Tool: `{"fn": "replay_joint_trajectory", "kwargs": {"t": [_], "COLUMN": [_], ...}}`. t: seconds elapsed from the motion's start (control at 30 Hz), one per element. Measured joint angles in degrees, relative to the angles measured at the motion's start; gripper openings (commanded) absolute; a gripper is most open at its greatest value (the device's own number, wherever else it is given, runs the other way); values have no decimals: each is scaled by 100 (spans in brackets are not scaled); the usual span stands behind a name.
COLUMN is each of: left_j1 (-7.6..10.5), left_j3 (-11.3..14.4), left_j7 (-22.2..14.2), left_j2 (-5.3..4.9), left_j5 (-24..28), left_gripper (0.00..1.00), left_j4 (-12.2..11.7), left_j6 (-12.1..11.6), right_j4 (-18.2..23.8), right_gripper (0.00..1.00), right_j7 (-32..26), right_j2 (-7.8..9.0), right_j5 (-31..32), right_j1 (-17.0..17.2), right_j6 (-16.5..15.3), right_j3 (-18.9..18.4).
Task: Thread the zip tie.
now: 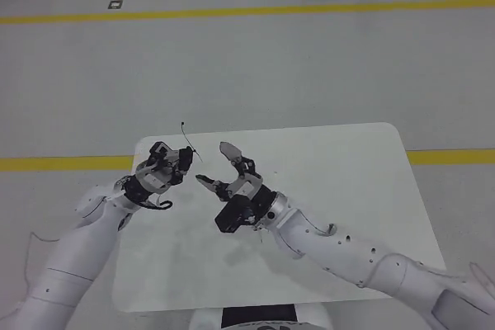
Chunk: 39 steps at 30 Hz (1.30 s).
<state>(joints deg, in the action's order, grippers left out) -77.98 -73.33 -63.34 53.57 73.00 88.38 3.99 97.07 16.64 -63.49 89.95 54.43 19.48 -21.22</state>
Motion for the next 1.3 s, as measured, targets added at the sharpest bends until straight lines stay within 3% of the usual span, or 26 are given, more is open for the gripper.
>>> {"fn": "replay_joint_trajectory", "kwargs": {"t": [0.47, 1.3], "left_j1": [0, 0], "left_j3": [0, 0], "left_j7": [0, 0], "left_j2": [0, 0], "left_j5": [0, 0], "left_gripper": [0, 0], "left_j4": [0, 0], "left_j6": [0, 0], "right_j4": [-127, -368], "right_gripper": [30, 20], "right_j7": [-6, 62], "right_j2": [-163, -404], "right_j5": [0, 0], "right_j1": [-99, 22], "right_j6": [0, 0], "right_j3": [145, -39]}}
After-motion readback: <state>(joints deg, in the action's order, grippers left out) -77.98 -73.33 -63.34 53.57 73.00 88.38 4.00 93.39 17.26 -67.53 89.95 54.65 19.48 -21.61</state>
